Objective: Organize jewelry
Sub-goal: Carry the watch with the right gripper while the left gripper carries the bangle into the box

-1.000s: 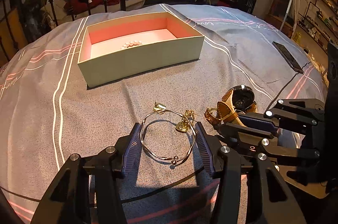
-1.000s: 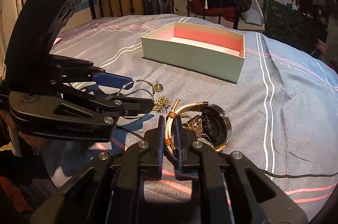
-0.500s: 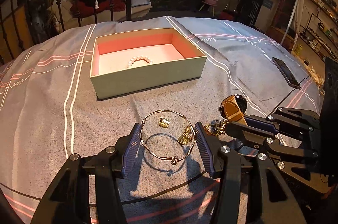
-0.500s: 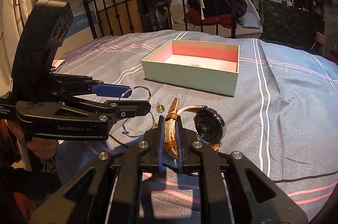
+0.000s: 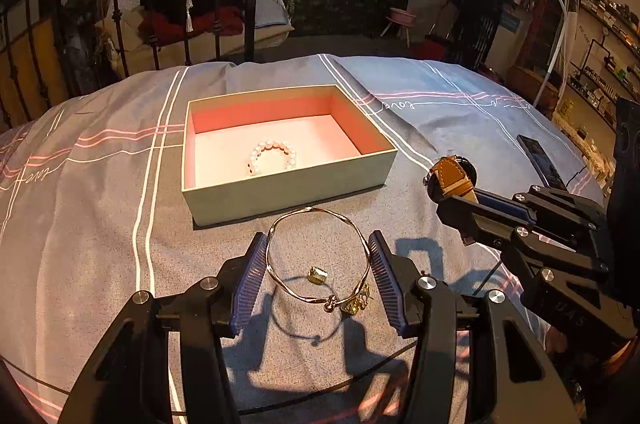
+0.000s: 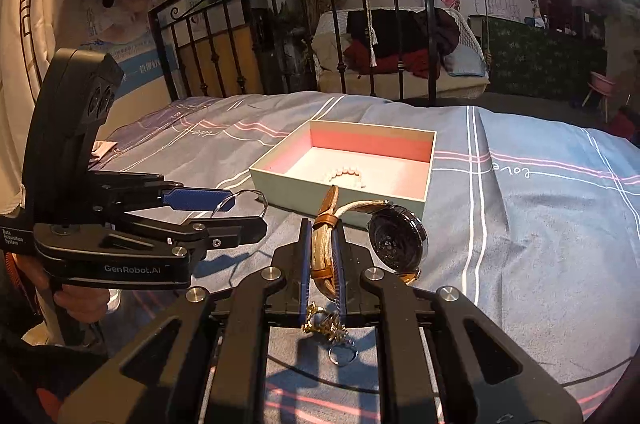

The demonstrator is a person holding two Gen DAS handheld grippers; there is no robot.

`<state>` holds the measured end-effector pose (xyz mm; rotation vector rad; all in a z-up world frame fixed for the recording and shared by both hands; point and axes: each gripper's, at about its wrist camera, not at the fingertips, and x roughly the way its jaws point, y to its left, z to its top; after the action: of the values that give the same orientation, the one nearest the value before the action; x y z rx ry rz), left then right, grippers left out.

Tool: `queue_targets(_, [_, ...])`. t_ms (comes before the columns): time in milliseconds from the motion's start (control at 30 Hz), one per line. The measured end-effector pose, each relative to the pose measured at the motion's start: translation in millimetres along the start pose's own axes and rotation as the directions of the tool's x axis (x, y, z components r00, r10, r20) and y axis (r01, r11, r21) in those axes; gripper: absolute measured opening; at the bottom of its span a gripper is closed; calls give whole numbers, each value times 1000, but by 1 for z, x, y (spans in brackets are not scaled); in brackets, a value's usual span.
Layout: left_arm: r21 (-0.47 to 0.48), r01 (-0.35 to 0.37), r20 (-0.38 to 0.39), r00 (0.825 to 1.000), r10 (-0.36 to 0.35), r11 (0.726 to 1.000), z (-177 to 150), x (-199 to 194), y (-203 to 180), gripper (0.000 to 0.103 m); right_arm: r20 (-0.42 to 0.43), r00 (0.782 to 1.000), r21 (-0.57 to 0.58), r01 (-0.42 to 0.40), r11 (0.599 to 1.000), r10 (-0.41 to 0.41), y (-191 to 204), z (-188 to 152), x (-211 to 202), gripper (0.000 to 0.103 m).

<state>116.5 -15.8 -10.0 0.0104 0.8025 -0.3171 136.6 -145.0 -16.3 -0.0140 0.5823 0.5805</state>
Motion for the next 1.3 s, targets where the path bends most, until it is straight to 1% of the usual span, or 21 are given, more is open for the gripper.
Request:
queue_targets(200, [-27,-30,23,999,30,999,33,10,10,50,-18,999,-22,35,999,-36,-7,32,27,11])
queue_targets(367, [-60,-71,26,997,73,996,63,24,25,50,-43,997,-39,63,997,-65,-16,59,57,11])
queue_targets(500, [-78,-98,2,995,99,992,86,39,37,50,-77,994,-55,76,996,-80,-23,79,81,11])
queue_targets(633, [-98,-128,-38,991,125,987,102,59,47,50,-127,988,-49,85,995,-91,-31,88,106,11])
queue_targets(767, [-93,-149,-90,986,141,984,104,80,52,50,-190,977,-35,87,996,-93,-38,89,124,11])
queue_targets(967, [-85,-181,-172,971,165,980,101,113,56,50,-271,957,-30,93,995,-98,-45,80,145,11])
queue_targets(1300, [-81,-213,-235,953,189,974,94,139,66,50,-353,929,-51,94,994,-106,-47,72,170,12])
